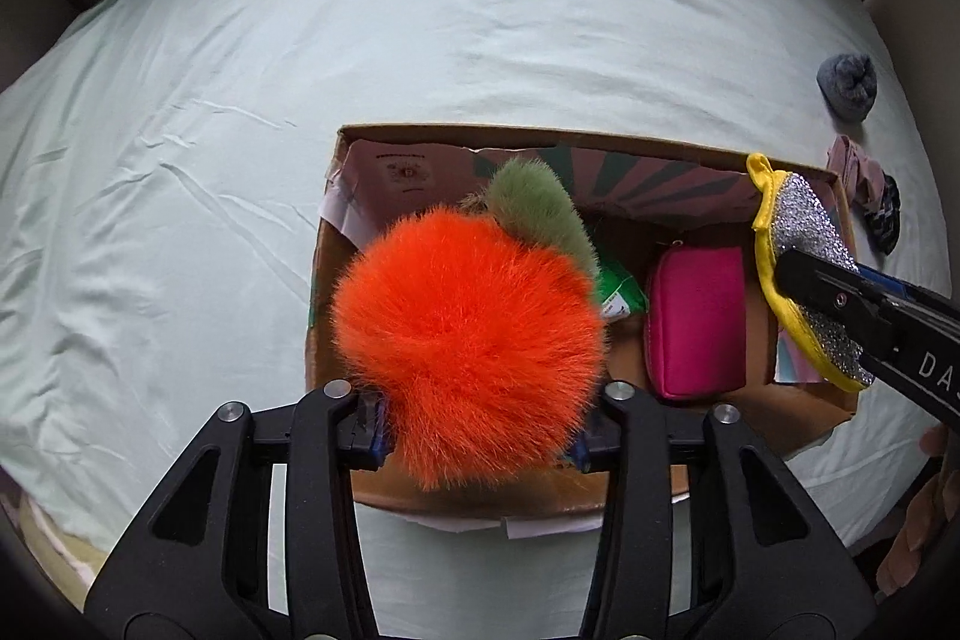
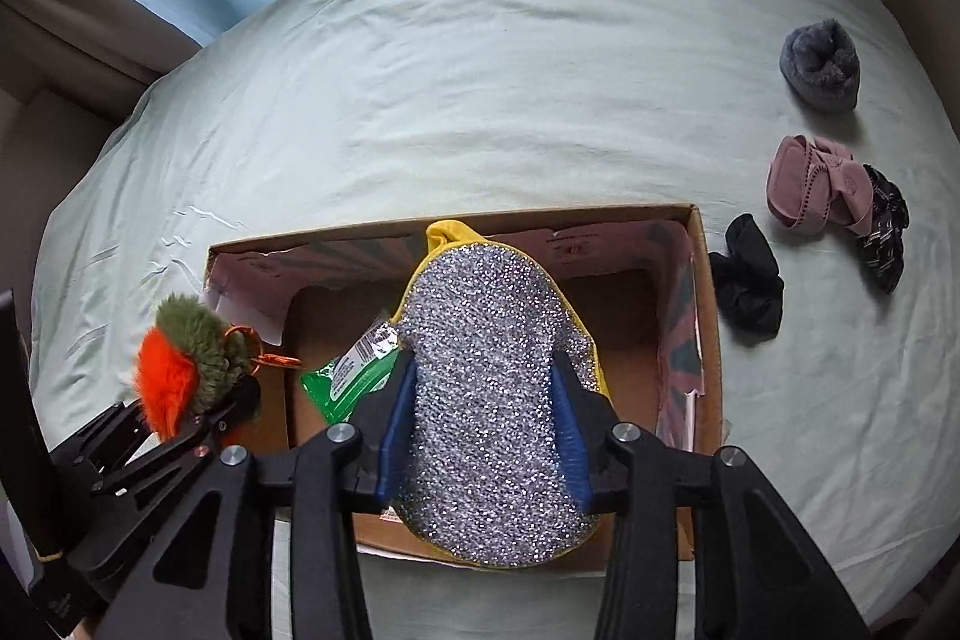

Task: Organize soft objects
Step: 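Carry the pompom with the left tool while the right tool carries the sponge to the box, then release the pompom and sponge into the box by opening both tools, then withdraw both tools from the box toward the socks and scrunchies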

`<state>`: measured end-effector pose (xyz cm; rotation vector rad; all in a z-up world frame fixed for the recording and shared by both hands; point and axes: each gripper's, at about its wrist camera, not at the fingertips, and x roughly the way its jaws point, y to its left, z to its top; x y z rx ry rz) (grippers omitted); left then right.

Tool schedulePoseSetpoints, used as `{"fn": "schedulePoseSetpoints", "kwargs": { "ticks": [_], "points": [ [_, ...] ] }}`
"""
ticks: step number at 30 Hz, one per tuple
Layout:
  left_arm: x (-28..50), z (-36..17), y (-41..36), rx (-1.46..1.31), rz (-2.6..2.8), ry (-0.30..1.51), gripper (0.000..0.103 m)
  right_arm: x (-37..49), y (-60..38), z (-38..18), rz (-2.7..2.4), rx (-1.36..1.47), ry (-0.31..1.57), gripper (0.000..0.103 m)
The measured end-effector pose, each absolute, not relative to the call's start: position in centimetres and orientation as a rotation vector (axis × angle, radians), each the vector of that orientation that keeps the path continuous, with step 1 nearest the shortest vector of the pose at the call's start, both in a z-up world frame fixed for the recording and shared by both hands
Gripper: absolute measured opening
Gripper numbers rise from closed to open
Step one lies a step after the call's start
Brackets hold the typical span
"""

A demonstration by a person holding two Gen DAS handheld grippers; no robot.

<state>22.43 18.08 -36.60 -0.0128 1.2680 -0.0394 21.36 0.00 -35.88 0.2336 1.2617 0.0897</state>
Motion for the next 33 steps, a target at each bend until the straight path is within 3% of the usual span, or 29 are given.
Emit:
{"fn": "schedulePoseSetpoints", "kwargs": {
  "ticks": [2,3,6,7,8,22,33],
  "points": [
    [22.6,-36.5,17.6,0.013,-0.053,1.266,0.079,21.9,0.1,-36.2,0.095,0.254,1.279,0.042],
    [22.7,-36.4,17.4,0.015,-0.077,1.264,0.103,22.3,0.0,-36.6,0.1,0.273,1.298,0.048],
    [22.9,-36.4,16.7,0.057,-0.132,1.275,0.103,23.5,-0.2,-38.1,0.117,0.326,1.393,0.081],
    [22.9,-36.4,16.5,0.075,-0.154,1.283,0.103,23.6,-0.4,-38.6,0.124,0.344,1.419,0.098],
    [22.8,-36.5,16.4,0.082,-0.173,1.29,0.103,23.6,-0.7,-39.0,0.128,0.363,1.43,0.103],
    [21.9,-34.5,17.3,0.061,-0.154,1.259,0.103,21.8,-1.2,-36.4,0.139,0.333,1.365,0.103],
    [18.0,-27.6,19.0,0.023,-0.126,1.14,0.103,18.3,0.6,-29.1,0.193,0.26,1.275,0.103]
  ]
}}
